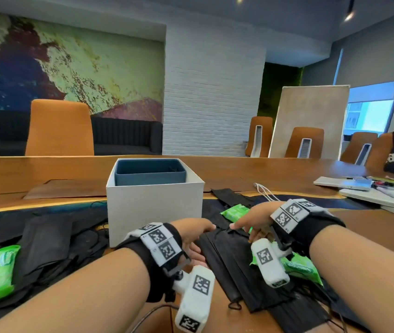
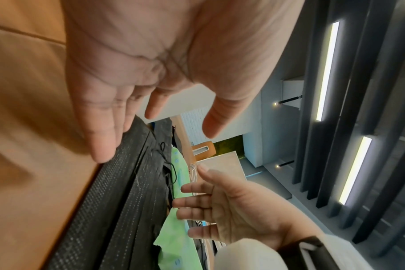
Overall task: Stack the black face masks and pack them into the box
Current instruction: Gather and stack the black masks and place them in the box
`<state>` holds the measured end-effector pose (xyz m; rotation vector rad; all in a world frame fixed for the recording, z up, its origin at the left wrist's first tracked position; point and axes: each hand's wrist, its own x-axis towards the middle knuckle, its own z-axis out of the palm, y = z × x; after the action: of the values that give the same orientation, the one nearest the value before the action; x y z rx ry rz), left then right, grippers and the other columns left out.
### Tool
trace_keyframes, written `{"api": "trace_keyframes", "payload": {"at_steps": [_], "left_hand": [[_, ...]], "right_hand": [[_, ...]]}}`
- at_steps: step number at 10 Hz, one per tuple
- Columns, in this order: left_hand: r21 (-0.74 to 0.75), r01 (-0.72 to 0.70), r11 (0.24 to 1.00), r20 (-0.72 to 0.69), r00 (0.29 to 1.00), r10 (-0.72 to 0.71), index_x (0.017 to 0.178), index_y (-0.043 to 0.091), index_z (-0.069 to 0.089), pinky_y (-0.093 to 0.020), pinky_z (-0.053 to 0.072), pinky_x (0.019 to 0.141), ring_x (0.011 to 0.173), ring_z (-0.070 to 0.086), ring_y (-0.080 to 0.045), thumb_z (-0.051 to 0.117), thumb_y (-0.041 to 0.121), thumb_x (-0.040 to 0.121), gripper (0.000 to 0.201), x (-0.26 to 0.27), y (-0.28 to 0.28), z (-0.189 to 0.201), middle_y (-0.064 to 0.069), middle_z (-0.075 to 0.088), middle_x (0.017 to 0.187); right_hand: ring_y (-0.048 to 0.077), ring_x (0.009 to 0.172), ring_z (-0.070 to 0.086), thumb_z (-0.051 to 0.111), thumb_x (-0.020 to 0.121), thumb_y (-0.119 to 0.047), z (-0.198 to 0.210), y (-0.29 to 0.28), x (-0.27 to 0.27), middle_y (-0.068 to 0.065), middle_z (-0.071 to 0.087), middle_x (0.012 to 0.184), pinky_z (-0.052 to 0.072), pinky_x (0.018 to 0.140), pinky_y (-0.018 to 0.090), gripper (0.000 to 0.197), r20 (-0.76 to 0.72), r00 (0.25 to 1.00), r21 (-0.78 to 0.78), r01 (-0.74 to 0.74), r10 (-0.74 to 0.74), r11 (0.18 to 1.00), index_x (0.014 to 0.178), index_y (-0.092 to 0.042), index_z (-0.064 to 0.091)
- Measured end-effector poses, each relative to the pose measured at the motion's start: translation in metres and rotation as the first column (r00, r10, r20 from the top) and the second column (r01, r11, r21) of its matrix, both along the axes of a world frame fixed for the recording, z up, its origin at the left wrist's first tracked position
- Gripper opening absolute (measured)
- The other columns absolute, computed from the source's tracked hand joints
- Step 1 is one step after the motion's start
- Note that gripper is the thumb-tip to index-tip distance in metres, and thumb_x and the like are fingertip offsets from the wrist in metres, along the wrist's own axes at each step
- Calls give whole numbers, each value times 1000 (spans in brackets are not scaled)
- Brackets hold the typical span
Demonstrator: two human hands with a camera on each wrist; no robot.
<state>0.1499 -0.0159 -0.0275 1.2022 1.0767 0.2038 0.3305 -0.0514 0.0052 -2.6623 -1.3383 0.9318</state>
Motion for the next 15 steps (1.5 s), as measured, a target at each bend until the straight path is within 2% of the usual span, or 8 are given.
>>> {"api": "trace_keyframes", "payload": {"at_steps": [1, 2, 4, 7, 9, 11, 13, 15], "left_hand": [[5, -49, 999, -29, 998, 49, 148, 5, 22, -40, 49, 68, 126, 45, -36, 62, 34, 88, 77, 14, 7, -6, -23, 37, 142], [-4, -49, 999, -44, 998, 49, 146, 4, 26, -37, 49, 73, 120, 49, -31, 63, 35, 87, 76, 24, 13, -14, -21, 44, 135], [130, 2, 991, -113, 994, 13, 119, 8, 52, -21, 46, 58, 72, 50, -11, 63, 23, 88, 36, 41, 13, -28, -4, 50, 84], [198, 162, 967, -134, 981, -137, 79, 10, 56, -31, 51, 88, 79, 59, -19, 61, 14, 89, 12, 58, 2, -18, -7, 60, 83], [411, 285, 866, -307, 938, -163, 130, -2, 51, -31, 54, 78, 90, 61, -22, 56, 11, 91, 41, 63, -1, -14, -18, 57, 131], [581, 353, 733, -435, 896, -87, 139, 6, 32, -38, 52, 87, 118, 54, -32, 64, 16, 87, 62, 57, 8, -10, -15, 49, 134], [564, 164, 809, -139, 985, -104, 129, 11, 45, -44, 52, 92, 111, 57, -33, 63, 2, 82, 51, 36, 16, 1, -16, 58, 121], [359, -61, 931, 362, 929, -79, 120, 15, 55, -46, 52, 90, 104, 64, -25, 61, 7, 88, 34, -7, 14, 26, -10, 68, 112]], "right_hand": [[21, 86, 60, 48, 92, -57, 0, 9, 2, 13, 59, 129, 50, 63, 29, 69, 38, 999, -26, -30, 31, 999, 133, -1, 46], [21, 88, 64, 56, 89, -53, -10, 17, 8, 11, 64, 123, 52, 79, 33, 66, 96, 993, -44, -62, 66, 997, 129, -1, 51], [14, 78, 65, 70, 80, -49, -25, 23, 15, -3, 73, 98, 50, 68, 27, 38, 143, 983, -72, -104, 113, 992, 95, -14, 66], [10, 59, 56, 68, 81, -45, -30, 24, 16, -5, 65, 66, 44, 61, 23, 28, 207, 967, -60, -136, 146, 989, 71, -20, 62], [13, 80, 62, 65, 83, -50, -35, 20, 15, -6, 67, 84, 50, 81, 28, 39, 266, 939, -33, -216, 217, 976, 102, -16, 69], [9, 58, 60, 62, 86, -50, -28, 12, 21, -3, 65, 76, 48, 63, 27, 41, -39, 998, 14, -57, 58, 998, 99, -12, 58], [11, 54, 47, 59, 93, -34, -19, -2, 19, -2, 52, 57, 35, 53, 21, 27, -463, 885, 162, 36, 44, 986, 77, -12, 56], [8, 55, 39, 61, 92, -21, 7, -5, 4, -7, 58, 64, 27, 53, 23, 9, -498, 826, 504, 28, 264, 863, 84, -18, 63]]}}
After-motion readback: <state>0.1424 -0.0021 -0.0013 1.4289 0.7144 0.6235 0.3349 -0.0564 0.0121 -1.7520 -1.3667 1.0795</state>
